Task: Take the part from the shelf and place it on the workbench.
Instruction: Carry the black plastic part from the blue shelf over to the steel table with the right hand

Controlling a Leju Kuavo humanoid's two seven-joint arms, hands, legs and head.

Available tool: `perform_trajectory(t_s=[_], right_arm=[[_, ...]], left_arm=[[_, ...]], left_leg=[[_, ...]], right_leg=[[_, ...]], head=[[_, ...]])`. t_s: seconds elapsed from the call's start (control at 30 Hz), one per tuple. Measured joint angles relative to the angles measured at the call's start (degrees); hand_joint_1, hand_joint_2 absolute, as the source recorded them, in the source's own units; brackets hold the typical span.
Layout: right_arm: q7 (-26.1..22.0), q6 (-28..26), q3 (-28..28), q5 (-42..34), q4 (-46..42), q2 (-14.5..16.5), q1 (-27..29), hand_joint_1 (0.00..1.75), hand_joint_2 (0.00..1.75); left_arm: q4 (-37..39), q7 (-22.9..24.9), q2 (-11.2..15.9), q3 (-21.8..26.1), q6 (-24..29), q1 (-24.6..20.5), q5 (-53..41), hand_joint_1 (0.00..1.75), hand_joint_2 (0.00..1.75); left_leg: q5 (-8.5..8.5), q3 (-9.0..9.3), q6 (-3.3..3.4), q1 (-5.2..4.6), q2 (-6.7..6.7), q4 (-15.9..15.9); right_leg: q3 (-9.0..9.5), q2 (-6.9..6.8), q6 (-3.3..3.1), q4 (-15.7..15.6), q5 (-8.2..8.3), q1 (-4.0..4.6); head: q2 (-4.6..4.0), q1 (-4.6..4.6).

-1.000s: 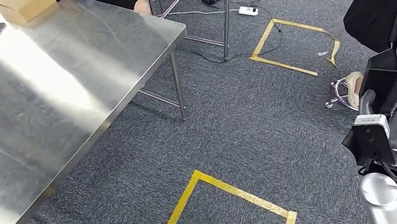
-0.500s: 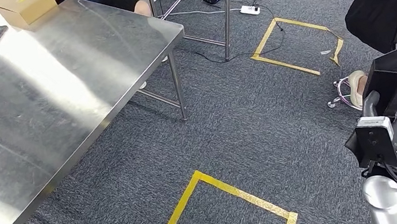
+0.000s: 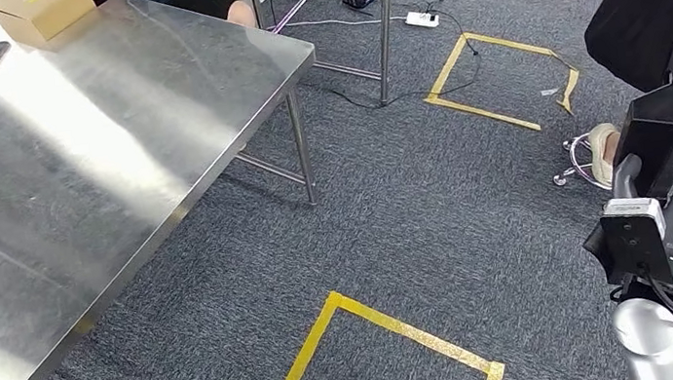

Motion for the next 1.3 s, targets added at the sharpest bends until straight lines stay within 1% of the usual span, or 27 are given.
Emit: perform_trajectory(t_s=[0.03, 0.13, 0.17, 0.2, 0.27, 0.3, 0.33, 0.37, 0.4, 0.43, 0.53, 0.6, 0.63, 0.7, 0.73, 0.77, 0.8, 0.87, 0.9, 0.97, 1.03, 1.1, 1.13, 1.17, 1.23, 1.27, 1.3], right_arm=[[0.01, 0.0, -0.06, 0.03, -0.11, -0.02, -0.04, 1.75, 1.75], [0.03, 0.04, -0.39, 0.11, -0.26, -0.01, 0.04, 1.75, 1.75], [0.07, 0.07, -0.49, 0.14, -0.26, 0.0, 0.23, 1.75, 1.75], [0.11, 0.1, -0.55, 0.16, -0.26, 0.01, 0.46, 1.75, 1.75], [0.19, 0.14, -0.73, 0.22, -0.3, 0.02, 0.77, 1.75, 1.75], [0.21, 0.14, -0.8, 0.25, -0.34, 0.02, 0.81, 1.75, 1.75], [0.22, 0.16, -0.87, 0.3, -0.45, 0.02, 0.82, 1.75, 1.75], [0.22, 0.2, -0.91, 0.34, -0.55, 0.03, 0.81, 1.75, 1.75], [0.22, 0.27, -0.95, 0.41, -0.66, 0.03, 0.81, 1.75, 1.75], [0.26, 0.38, -0.99, 0.48, -0.78, 0.05, 0.87, 1.75, 1.75], [0.4, 0.72, -1.21, 0.66, -1.06, 0.19, 1.32, 1.75, 1.75], [0.42, 0.77, -1.33, 0.7, -1.41, 0.26, 1.44, 1.75, 1.75], [0.42, 0.76, -1.35, 0.71, -1.58, 0.28, 1.44, 1.75, 1.75], [0.42, 0.77, -1.37, 0.74, -1.72, 0.33, 1.57, 1.75, 1.75], [0.42, 0.77, -1.37, 0.75, -1.75, 0.39, 1.75, 1.75, 1.75], [0.44, 0.8, -1.37, 0.76, -1.84, 0.45, 1.98, 1.75, 1.75], [0.45, 0.84, -1.39, 0.76, -1.97, 0.51, 2.2, 1.75, 1.75], [0.49, 0.92, -1.43, 0.78, -2.33, 0.6, 2.49, 1.75, 1.75], [0.49, 0.94, -1.46, 0.78, -2.5, 0.62, 2.52, 1.75, 1.75], [0.51, 0.97, -1.6, 0.76, -2.75, 0.65, 2.68, 1.75, 1.75], [0.55, 0.99, -1.77, 0.74, -2.97, 0.7, 3.1, 1.75, 1.75], [0.56, 1.0, -1.92, 0.74, -3.18, 0.75, 3.38, 1.75, 1.75], [0.56, 1.0, -2.05, 0.73, -3.29, 0.74, 3.28, 1.75, 1.75], [0.54, 1.0, -2.17, 0.72, -3.34, 0.74, 3.23, 1.75, 1.75], [0.53, 1.0, -2.37, 0.69, -3.4, 0.69, 3.35, 1.75, 1.75], [0.54, 1.01, -2.39, 0.68, -3.4, 0.67, 3.57, 1.75, 1.75], [0.54, 1.01, -2.4, 0.65, -3.4, 0.66, 3.76, 1.75, 1.75]], left_arm=[[0.0, -0.01, 0.01, 0.0, -0.01, -0.02, -0.03, 0.0, 1.75], [0.0, -0.02, 0.08, 0.0, -0.04, -0.04, -0.13, 0.0, 1.75], [0.0, -0.02, 0.08, 0.0, -0.08, -0.04, -0.16, 0.0, 1.75], [0.0, -0.02, 0.08, 0.0, -0.11, -0.02, -0.2, 0.0, 1.75], [0.0, -0.02, 0.03, 0.0, -0.25, 0.03, -0.4, 0.0, 1.75], [0.0, -0.02, 0.0, 0.0, -0.32, 0.06, -0.52, 0.0, 1.75], [0.0, -0.02, -0.03, 0.0, -0.43, 0.06, -0.65, 0.0, 1.75], [0.0, -0.02, 0.01, 0.0, -0.52, 0.06, -0.77, 0.0, 1.75], [0.0, -0.01, 0.07, 0.0, -0.6, 0.06, -0.89, 0.0, 1.75], [0.0, -0.01, 0.13, 0.0, -0.67, 0.05, -1.03, 0.0, 1.75], [0.0, 0.0, 0.17, 0.0, -0.74, 0.09, -1.31, 0.0, 1.75], [0.0, 0.01, 0.14, -0.01, -0.8, 0.11, -1.38, 0.0, 1.75], [0.0, 0.01, 0.13, -0.01, -0.82, 0.11, -1.4, 0.0, 1.75], [0.0, 0.01, 0.11, -0.02, -0.85, 0.2, -1.44, 0.0, 1.75], [0.0, 0.01, 0.11, -0.02, -0.87, 0.3, -1.48, 0.0, 1.75], [0.0, 0.01, 0.11, -0.02, -0.92, 0.41, -1.56, 0.0, 1.75], [0.0, 0.01, 0.1, -0.02, -0.96, 0.49, -1.67, 0.0, 1.75], [0.0, -0.01, 0.15, -0.02, -1.04, 0.58, -1.9, 0.0, 1.75], [0.01, -0.01, 0.22, -0.03, -1.04, 0.57, -2.01, 0.0, 1.75], [0.01, -0.04, 0.4, -0.05, -1.03, 0.53, -2.18, 0.0, 1.75], [0.0, -0.06, 0.49, -0.07, -1.02, 0.6, -2.24, 0.0, 1.75], [0.0, -0.07, 0.49, -0.05, -1.03, 0.77, -2.25, 0.0, 1.75], [0.0, -0.08, 0.5, -0.05, -1.03, 0.78, -2.3, 0.0, 1.75], [0.0, -0.08, 0.5, -0.05, -1.03, 0.78, -2.36, 0.0, 1.75], [0.0, -0.08, 0.47, -0.06, -1.03, 0.78, -2.5, 0.0, 1.75], [0.0, -0.08, 0.4, -0.07, -1.04, 0.87, -2.54, 0.0, 1.75], [0.0, -0.08, 0.35, -0.06, -1.04, 0.98, -2.57, 0.0, 1.75]], left_leg=[[0.13, 0.25, 0.3, 0.15, 0.03, -0.31], [0.16, 0.52, 0.71, 0.27, 0.07, -0.54], [0.13, 0.52, 0.73, 0.26, 0.06, -0.53], [0.08, 0.54, 0.73, 0.28, 0.05, -0.52], [-0.06, 0.69, 0.6, 0.36, 0.0, -0.47], [-0.16, 0.81, 0.49, 0.42, -0.04, -0.45], [-0.31, 0.97, 0.27, 0.48, -0.07, -0.41], [-0.48, 1.08, 0.01, 0.38, -0.1, -0.33], [-0.71, 1.12, -0.28, 0.27, -0.13, -0.21], [-0.92, 1.15, -0.56, 0.14, -0.15, -0.12], [-1.3, 1.17, -1.3, 0.21, -0.08, -0.11], [-2.53, 0.42, -1.84, 0.47, 0.01, 1.68], [-3.87, -0.8, -2.04, 0.56, 0.03, 4.28], [-7.09, -4.77, -2.26, 0.59, 0.04, 11.99], [-7.94, -6.78, -2.27, 0.59, 0.04, 15.32], [-7.68, -7.98, -2.18, 0.59, 0.04, 16.77], [-6.26, -7.98, -1.96, 0.57, 0.04, 15.83], [-1.64, -5.29, -1.02, 0.35, 0.02, 8.91], [-0.21, -3.49, -0.41, 0.14, 0.05, 5.24], [0.26, -1.26, 0.45, -0.43, 0.18, 1.12], [-0.37, -0.08, 0.89, -0.74, 0.19, -0.07], [-0.64, 1.89, 1.4, -0.58, 0.08, -1.21], [-0.86, 2.96, 1.6, -0.39, 0.04, -1.6], [-1.22, 3.62, 1.73, -0.26, 0.04, -1.81], [-2.14, 4.56, 1.72, 0.0, -0.06, -1.85], [-2.73, 5.17, 1.52, 0.17, -0.13, -1.84], [-3.38, 5.91, 1.24, 0.39, -0.19, -1.84]], right_leg=[[-0.84, -0.05, 0.06, 1.72, -0.86, 0.04], [-6.01, -0.1, -0.29, 11.66, -4.74, 0.02], [-7.65, -0.1, -0.27, 14.66, -5.59, -0.02], [-8.66, -0.11, -0.07, 16.27, -5.78, -0.07], [-8.41, -0.13, 0.82, 14.82, -4.19, -0.3], [-7.36, -0.14, 1.33, 12.32, -2.86, -0.44], [-5.51, -0.19, 1.87, 8.39, -1.14, -0.62], [-3.84, -0.29, 2.21, 4.83, 0.14, -0.77], [-2.5, -0.28, 2.22, 2.19, 1.04, -0.81], [-1.45, -0.26, 1.98, 0.1, 1.68, -0.82], [-1.13, -0.06, 0.4, -0.36, 1.6, -0.64], [-0.74, 0.0, -0.5, -0.5, 1.43, -0.79], [-0.46, 0.0, -0.94, -0.57, 1.29, -0.85], [-0.05, -0.02, -1.67, -0.56, 0.88, -0.53], [0.14, -0.02, -1.95, -0.55, 0.68, -0.33], [0.39, 0.0, -2.15, -0.55, 0.43, -0.14], [0.72, 0.04, -2.26, -0.55, 0.17, 0.04], [1.58, 0.17, -2.26, -0.59, -0.53, 0.21], [1.93, 0.22, -2.07, -0.6, -0.91, 0.43], [2.38, 0.29, -1.44, -0.6, -1.3, 0.41], [2.78, 0.24, -0.56, -0.14, -0.99, 0.28], [2.55, 0.11, -0.1, 1.82, -1.19, 0.22], [1.38, 0.07, -0.08, 4.12, -1.73, 0.2], [-0.71, 0.05, -0.05, 7.44, -2.55, 0.1], [-6.18, 0.05, 0.06, 14.24, -4.6, -0.13], [-8.25, 0.04, 0.24, 15.8, -5.36, -0.32], [-9.29, 0.02, 0.6, 15.38, -5.44, -0.56]], head=[[0.0, 0.07], [0.0, 0.25], [0.0, 0.24], [0.0, 0.24], [0.0, 0.25], [0.0, 0.25], [0.0, 0.26], [0.0, 0.31], [0.0, 0.34], [0.0, 0.31], [0.0, 0.06], [0.0, -0.06], [0.0, -0.12], [0.0, -0.22], [0.0, -0.21], [0.0, -0.21], [0.0, -0.21], [0.0, -0.2], [0.0, -0.14], [0.0, -0.12], [0.0, -0.27], [-0.01, -0.29], [-0.01, -0.24], [-0.01, -0.17], [0.0, -0.14], [0.0, -0.15], [0.0, -0.15]])
